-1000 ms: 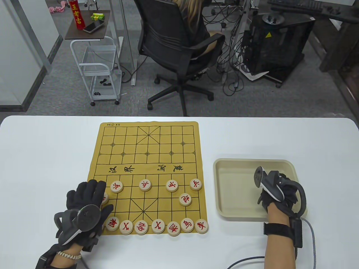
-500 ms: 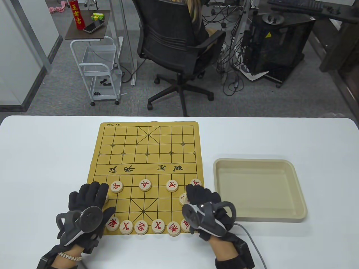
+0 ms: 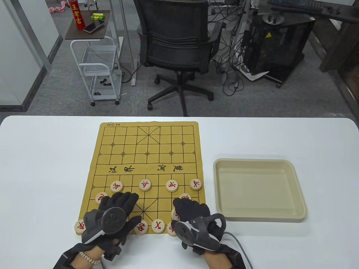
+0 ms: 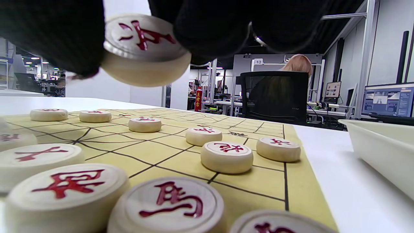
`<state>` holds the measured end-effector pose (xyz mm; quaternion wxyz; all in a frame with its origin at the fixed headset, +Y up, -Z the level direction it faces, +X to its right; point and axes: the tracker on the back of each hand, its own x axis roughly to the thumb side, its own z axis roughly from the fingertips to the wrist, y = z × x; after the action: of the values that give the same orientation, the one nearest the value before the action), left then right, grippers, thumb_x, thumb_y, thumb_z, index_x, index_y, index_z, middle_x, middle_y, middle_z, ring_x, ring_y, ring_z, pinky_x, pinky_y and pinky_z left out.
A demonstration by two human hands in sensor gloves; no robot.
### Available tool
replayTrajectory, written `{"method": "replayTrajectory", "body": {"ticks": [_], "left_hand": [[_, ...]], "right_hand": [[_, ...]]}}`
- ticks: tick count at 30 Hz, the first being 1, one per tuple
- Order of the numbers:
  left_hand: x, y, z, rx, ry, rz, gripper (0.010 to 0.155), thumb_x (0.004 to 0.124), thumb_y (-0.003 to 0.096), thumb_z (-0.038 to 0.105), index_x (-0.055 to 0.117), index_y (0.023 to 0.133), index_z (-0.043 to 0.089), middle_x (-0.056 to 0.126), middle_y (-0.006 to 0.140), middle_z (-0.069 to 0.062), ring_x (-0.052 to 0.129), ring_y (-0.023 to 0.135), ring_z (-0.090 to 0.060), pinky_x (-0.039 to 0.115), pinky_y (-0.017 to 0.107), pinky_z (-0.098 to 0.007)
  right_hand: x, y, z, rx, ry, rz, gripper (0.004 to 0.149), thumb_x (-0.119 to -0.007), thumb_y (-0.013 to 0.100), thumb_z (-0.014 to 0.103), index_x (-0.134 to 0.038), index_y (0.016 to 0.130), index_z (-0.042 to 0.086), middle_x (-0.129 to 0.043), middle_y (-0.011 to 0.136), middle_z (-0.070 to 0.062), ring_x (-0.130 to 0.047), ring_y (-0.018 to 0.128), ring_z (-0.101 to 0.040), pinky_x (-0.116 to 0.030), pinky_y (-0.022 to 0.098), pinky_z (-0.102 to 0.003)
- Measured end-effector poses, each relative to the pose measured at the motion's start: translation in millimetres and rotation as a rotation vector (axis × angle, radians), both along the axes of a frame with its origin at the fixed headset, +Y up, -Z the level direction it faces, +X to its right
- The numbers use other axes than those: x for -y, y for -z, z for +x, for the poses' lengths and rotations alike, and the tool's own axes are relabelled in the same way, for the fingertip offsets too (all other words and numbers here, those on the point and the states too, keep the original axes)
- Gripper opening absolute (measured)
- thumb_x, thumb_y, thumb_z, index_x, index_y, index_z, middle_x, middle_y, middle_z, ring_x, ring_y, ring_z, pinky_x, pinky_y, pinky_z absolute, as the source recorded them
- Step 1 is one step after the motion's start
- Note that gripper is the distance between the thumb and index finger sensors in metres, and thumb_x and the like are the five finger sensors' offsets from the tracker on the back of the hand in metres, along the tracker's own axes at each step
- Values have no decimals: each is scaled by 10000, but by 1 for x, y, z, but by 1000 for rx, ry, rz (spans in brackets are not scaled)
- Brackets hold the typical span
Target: Set up Chinese chess pieces
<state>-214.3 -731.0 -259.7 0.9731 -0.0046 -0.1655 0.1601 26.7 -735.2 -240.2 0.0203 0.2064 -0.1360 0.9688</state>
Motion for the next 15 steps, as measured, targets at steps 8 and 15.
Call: {"method": "replayTrajectory", "body": {"ticks": [8,15], "left_hand": [[3,18,75,17,-230,-213,661,874,354,528,790,928,210,1025,799,-63,979,835,-371,612,667,-679],[4,26,87,-43,-245,-212,583,944,330,455,872,834,172,1096,640,-38,1056,735,-314,658,648,-660]], "right_hand": [[-2,-5,0,-14,0,24,807,-958,336,569,-689,1001,199,-851,925,-61,-970,551,-98,-851,520,-426],[0,-4,6,-3,-10,30,808,-949,341,575,-685,1005,198,-845,927,-54,-970,569,-100,-849,519,-420]]}}
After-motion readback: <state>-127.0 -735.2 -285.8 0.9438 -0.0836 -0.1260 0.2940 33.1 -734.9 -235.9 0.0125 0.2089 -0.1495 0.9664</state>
